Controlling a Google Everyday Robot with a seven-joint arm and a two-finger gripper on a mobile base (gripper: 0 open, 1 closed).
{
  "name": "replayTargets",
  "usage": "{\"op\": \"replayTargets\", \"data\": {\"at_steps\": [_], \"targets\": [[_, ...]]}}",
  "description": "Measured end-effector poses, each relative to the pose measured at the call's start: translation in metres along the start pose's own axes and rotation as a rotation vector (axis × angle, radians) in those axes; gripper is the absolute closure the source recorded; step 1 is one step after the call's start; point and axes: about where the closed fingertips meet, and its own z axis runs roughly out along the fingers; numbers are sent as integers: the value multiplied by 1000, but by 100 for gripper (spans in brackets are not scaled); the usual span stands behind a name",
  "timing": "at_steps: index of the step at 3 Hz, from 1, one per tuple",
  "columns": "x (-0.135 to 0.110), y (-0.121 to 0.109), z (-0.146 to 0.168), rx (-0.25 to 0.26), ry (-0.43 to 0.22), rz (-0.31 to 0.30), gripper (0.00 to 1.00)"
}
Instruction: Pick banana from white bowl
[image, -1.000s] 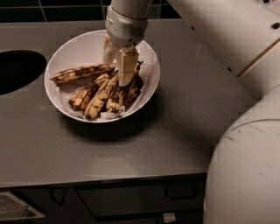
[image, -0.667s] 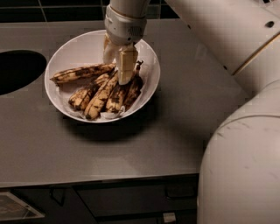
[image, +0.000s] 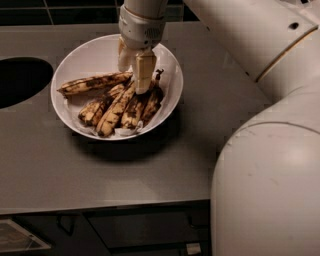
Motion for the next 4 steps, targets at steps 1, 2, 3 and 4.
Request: {"op": "replayTargets", "data": {"at_steps": [1,2,3,4], "targets": [[3,0,3,-6,4,6,39],[7,6,6,-15,3,17,40],[8,12,8,-17,0,21,58],[7,16,4,-6,2,28,82]]}}
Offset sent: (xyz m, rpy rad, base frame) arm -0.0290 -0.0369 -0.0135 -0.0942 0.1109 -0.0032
